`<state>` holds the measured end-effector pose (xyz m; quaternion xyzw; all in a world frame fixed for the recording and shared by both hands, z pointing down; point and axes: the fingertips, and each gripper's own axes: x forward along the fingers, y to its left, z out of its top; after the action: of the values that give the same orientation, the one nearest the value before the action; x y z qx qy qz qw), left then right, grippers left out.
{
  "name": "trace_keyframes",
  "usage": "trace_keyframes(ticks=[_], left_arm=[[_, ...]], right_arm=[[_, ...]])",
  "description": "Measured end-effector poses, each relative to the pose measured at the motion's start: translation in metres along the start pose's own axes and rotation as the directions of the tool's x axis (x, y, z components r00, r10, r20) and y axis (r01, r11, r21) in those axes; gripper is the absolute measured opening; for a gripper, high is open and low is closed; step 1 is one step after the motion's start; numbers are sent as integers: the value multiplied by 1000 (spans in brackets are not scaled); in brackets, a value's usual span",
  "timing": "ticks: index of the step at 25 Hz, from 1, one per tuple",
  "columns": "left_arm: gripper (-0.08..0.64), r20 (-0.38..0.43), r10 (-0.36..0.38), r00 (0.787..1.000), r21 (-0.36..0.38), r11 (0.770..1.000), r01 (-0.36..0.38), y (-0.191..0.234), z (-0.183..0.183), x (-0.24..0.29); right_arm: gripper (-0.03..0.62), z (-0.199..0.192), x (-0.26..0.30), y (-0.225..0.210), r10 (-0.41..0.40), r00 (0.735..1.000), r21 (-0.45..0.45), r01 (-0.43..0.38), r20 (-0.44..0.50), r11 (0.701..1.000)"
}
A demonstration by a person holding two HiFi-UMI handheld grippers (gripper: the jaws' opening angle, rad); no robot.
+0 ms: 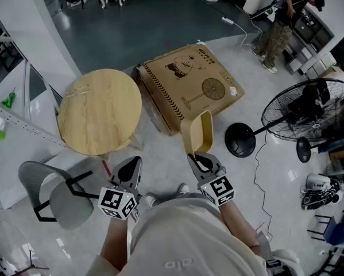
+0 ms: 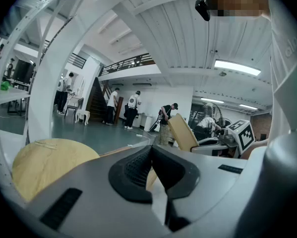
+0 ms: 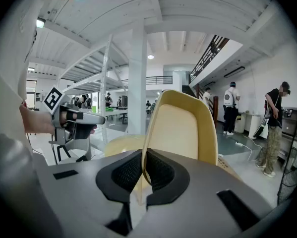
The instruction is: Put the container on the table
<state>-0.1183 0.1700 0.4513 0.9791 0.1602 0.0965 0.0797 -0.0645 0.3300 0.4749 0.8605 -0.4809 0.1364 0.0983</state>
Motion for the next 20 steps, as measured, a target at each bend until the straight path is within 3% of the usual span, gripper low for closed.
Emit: trace_keyframes(ticks=[20], left_arm=[[17,-48,31,998,15,999,-30,-94,-11,110]], right_arm=[[41,-32,-46,-107,104,993,12,-105,48,994]])
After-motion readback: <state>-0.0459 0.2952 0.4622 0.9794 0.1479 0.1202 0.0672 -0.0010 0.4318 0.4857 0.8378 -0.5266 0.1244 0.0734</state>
